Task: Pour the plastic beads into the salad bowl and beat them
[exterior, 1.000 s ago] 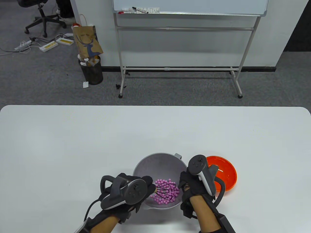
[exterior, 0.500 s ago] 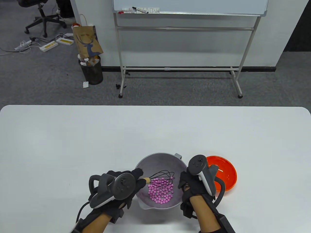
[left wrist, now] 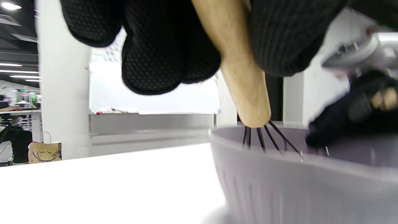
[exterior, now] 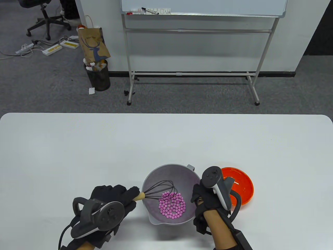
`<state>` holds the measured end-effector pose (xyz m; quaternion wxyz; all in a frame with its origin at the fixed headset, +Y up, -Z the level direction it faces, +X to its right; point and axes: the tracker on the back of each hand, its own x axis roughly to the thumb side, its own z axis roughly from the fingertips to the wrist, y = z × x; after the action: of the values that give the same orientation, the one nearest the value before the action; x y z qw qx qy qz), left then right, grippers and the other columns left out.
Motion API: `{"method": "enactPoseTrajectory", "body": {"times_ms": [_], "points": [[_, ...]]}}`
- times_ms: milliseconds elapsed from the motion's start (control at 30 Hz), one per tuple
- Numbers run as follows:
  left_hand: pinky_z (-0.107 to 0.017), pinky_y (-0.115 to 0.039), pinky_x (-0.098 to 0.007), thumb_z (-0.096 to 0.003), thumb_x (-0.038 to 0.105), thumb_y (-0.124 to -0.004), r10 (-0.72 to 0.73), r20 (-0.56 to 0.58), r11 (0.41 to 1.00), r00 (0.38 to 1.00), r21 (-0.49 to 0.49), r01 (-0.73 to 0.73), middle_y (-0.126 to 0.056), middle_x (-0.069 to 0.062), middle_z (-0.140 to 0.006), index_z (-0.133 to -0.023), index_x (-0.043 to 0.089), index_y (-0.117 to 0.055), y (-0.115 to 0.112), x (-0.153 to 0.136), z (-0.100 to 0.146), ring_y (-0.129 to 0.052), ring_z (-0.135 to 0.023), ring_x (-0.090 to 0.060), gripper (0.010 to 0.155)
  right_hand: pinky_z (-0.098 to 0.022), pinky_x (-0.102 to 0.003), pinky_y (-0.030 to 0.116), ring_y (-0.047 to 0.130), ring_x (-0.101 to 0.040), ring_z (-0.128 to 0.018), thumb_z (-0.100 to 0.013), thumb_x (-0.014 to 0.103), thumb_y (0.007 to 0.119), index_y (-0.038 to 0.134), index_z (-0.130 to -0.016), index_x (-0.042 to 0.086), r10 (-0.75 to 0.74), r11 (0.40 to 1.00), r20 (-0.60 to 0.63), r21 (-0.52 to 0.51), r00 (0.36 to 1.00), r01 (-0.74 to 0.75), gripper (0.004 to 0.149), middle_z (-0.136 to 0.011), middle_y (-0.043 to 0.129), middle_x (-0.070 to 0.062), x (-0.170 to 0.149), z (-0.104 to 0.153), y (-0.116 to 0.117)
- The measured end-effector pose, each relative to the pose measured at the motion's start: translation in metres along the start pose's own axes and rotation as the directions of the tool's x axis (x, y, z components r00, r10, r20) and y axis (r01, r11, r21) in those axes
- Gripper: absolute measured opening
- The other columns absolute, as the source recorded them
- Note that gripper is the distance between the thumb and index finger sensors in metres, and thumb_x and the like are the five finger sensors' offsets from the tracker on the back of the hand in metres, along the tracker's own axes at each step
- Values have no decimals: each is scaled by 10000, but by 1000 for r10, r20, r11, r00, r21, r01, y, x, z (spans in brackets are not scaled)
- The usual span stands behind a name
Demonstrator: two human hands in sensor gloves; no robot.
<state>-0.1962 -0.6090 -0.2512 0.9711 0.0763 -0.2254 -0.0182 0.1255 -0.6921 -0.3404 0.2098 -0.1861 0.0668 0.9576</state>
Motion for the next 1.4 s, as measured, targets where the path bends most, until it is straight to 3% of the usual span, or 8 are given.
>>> {"method": "enactPoseTrajectory", "body": {"times_ms": [167, 300, 433, 567, 833, 1067, 1233, 1400], "points": [[-630, -724, -544, -456, 505, -802, 75, -49, 991, 996, 117, -69, -932, 73, -819, -985, 371, -732, 3, -7, 6, -988, -646, -190, 550, -235, -352, 881, 1018, -107, -42, -471, 454, 816, 870, -777, 93, 3, 1000, 0, -3, 1000, -3, 477, -422, 1030, -70, 0, 0, 0], [-614, -732, -538, -467, 488, -772, 239, -124, 919, 963, 350, -183, -915, 54, -832, -1008, 323, -699, -2, -29, 14, -983, -652, -202, 571, -234, -352, 881, 1018, -107, -40, -471, 454, 817, 871, -777, 94, 0, 1000, -3, -1, 1000, 0, 476, -421, 1031, -69, -1, 0, 0], [-609, -737, -537, -478, 468, -762, 324, -234, 873, 917, 448, -194, -900, 31, -861, -1002, 299, -702, -19, -58, 19, -983, -662, -215, 553, -234, -353, 880, 1017, -109, -41, -471, 454, 817, 872, -775, 94, 1, 1000, -3, -1, 1000, -1, 474, -420, 1031, -72, 0, 0, 0], [-609, -736, -541, -482, 458, -760, 304, -364, 919, 880, 354, -171, -907, 21, -852, -1000, 279, -703, -50, -82, 16, -986, -664, -223, 551, -233, -352, 881, 1017, -108, -40, -472, 454, 817, 871, -778, 91, 4, 1000, -6, -1, 1000, -4, 478, -420, 1032, -71, 0, 0, 0], [-621, -730, -560, -469, 466, -786, 134, -444, 991, 886, 55, -122, -911, 22, -861, -996, 252, -712, -109, -87, -1, -991, -711, -241, 573, -233, -351, 881, 1018, -106, -39, -471, 455, 816, 872, -776, 96, 4, 1000, -8, 2, 1000, -4, 474, -418, 1032, -71, 0, 0, 0], [-593, -758, -527, -460, 469, -813, 15, -515, 969, 857, -203, -139, -931, -8, -879, -986, 229, -727, -141, -86, -10, -1005, -697, -248, 584, -234, -351, 881, 1017, -108, -39, -470, 454, 817, 872, -775, 93, 5, 1000, -8, -2, 1000, -5, 476, -419, 1032, -72, 1, 0, -1], [-622, -724, -542, -472, 469, -797, -29, -535, 936, 844, -311, -165, -888, -23, -933, -957, 270, -777, -152, -92, -11, -968, -750, -264, 525, -233, -351, 881, 1017, -107, -39, -471, 455, 817, 872, -776, 92, 4, 1000, -10, 0, 1000, -4, 478, -421, 1032, -70, 1, 0, -1], [-627, -716, -547, -476, 474, -779, -22, -527, 930, 850, -322, -175, -832, -45, -1008, -965, 266, -771, -157, -94, -10, -954, -765, -269, 531, -234, -350, 881, 1018, -106, -39, -471, 457, 817, 872, -777, 95, 6, 1000, -12, 1, 1000, -6, 477, -420, 1032, -70, 1, 0, -1]]}}
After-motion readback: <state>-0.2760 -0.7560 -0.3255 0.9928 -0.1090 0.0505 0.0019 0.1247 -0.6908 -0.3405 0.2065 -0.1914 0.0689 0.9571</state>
